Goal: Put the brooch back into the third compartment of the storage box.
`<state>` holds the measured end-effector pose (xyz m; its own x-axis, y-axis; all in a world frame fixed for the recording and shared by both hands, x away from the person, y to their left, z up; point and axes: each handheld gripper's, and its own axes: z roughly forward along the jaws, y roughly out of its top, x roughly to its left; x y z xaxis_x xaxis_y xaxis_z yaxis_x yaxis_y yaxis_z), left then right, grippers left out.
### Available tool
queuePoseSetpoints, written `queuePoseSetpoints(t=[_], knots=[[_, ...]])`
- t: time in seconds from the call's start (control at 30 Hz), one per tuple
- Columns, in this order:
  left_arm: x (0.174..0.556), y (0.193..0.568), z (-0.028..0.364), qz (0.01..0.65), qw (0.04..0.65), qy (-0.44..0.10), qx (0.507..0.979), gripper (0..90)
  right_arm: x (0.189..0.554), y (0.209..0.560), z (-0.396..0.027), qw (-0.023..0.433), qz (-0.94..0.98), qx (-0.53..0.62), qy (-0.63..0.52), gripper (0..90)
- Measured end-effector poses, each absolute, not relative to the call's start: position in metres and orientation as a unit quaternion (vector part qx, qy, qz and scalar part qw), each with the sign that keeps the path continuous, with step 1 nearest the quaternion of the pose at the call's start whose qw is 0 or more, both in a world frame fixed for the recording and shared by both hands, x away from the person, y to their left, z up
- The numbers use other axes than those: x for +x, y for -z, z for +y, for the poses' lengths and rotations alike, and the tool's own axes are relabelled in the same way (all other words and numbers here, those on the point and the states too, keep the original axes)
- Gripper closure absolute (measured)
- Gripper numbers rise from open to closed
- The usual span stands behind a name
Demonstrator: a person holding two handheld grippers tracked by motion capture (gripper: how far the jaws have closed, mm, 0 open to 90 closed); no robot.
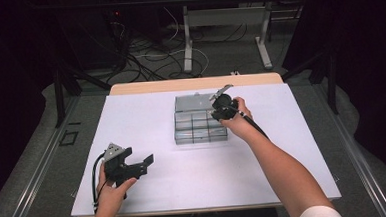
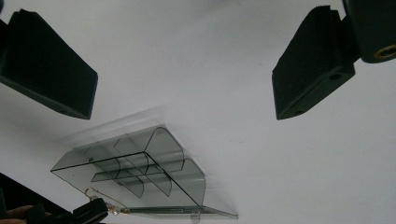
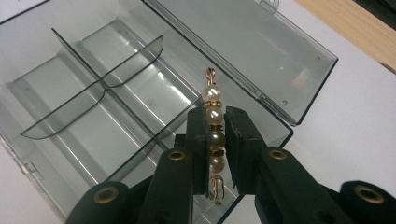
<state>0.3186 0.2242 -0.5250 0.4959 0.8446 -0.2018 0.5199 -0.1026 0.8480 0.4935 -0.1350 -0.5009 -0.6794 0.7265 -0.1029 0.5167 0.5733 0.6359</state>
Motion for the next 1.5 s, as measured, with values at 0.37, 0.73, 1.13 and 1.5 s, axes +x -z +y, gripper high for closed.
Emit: queuePoseSetpoints(t=[0.37,0.73,1.13,1.5], knots=[[0.318,0.525,0.225,0.474,0.476,-0.169,0.721,7.1,0.499,0.509,-0.134,0.192,0.873,0.350,-0.282,80.6],[0.319,0.524,0.225,0.472,0.476,-0.171,0.722,7.1,0.503,0.515,-0.135,0.191,0.871,0.358,-0.277,80.6],[0.319,0.525,0.225,0.471,0.476,-0.170,0.723,7.2,0.503,0.516,-0.134,0.183,0.873,0.364,-0.268,80.3],[0.318,0.524,0.225,0.471,0.476,-0.171,0.723,7.3,0.503,0.516,-0.134,0.185,0.871,0.367,-0.269,80.1]])
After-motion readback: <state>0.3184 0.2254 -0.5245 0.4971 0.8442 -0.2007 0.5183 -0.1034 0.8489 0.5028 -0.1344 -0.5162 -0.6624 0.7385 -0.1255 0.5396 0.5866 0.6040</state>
